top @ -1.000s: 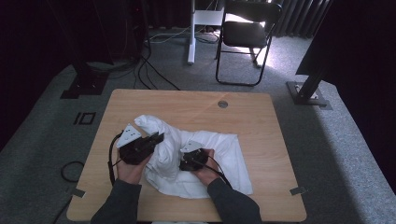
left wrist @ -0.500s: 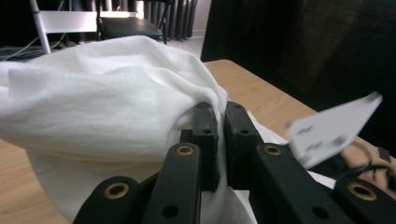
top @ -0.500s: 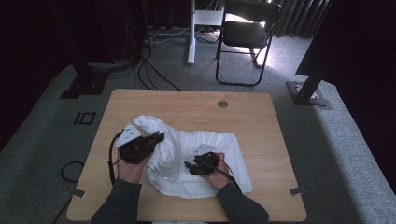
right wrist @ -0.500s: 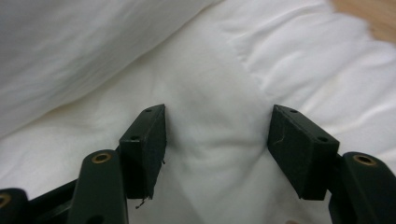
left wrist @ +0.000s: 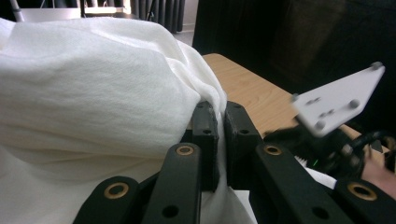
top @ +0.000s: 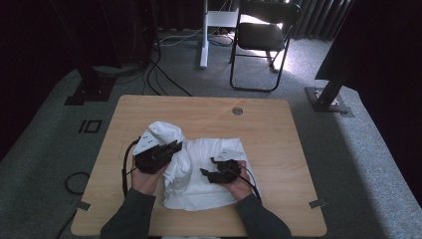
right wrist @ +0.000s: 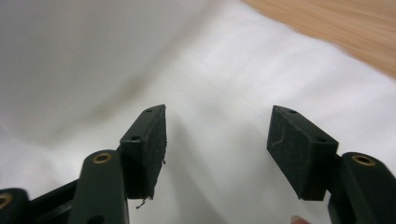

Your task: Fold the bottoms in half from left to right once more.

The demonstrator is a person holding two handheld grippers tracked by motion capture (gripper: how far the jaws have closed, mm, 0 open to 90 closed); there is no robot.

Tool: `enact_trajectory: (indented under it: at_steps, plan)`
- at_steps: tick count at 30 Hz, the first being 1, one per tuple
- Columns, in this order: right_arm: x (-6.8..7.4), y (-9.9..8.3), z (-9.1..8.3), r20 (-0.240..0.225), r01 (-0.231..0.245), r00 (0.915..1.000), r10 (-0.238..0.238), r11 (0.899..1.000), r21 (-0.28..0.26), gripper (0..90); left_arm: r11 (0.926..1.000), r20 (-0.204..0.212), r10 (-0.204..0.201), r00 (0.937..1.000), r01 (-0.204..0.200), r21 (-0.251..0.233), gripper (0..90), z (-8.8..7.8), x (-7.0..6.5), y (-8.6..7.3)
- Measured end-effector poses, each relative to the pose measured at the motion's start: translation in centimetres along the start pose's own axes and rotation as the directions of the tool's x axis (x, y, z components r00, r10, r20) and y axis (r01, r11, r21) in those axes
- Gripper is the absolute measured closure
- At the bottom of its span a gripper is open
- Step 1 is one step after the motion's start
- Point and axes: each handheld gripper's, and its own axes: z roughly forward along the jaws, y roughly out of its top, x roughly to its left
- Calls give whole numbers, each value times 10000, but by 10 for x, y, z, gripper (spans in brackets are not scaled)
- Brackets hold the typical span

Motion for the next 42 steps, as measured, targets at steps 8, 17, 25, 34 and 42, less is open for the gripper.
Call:
enact_trajectory:
  at_steps: [8, 17, 25, 34, 42]
  plan:
    - [-15, -30, 6, 816, -36, 9967, -51, 9944, 1058, 363, 10000, 316, 26, 9995, -27, 55, 854, 10, -7, 3]
    - [12, -12, 38, 715, 507, 9958, -578, 9939, 975, 393, 9983, 458, 480, 9978, -495, 323, 853, 27, -20, 9]
    - [-1, -20, 2, 1289, 672, 9888, -749, 9957, 633, 350, 9983, 372, 395, 9985, -410, 402, 853, 24, -13, 4]
    - [-5, -31, 12, 693, -19, 9976, -53, 9947, 1026, 414, 9992, 881, 350, 9955, -368, 184, 854, 29, -23, 14]
    - [-5, -30, 13, 659, -35, 9978, -30, 9951, 985, 418, 9982, 1755, 552, 9829, -585, 141, 854, 56, -42, 19]
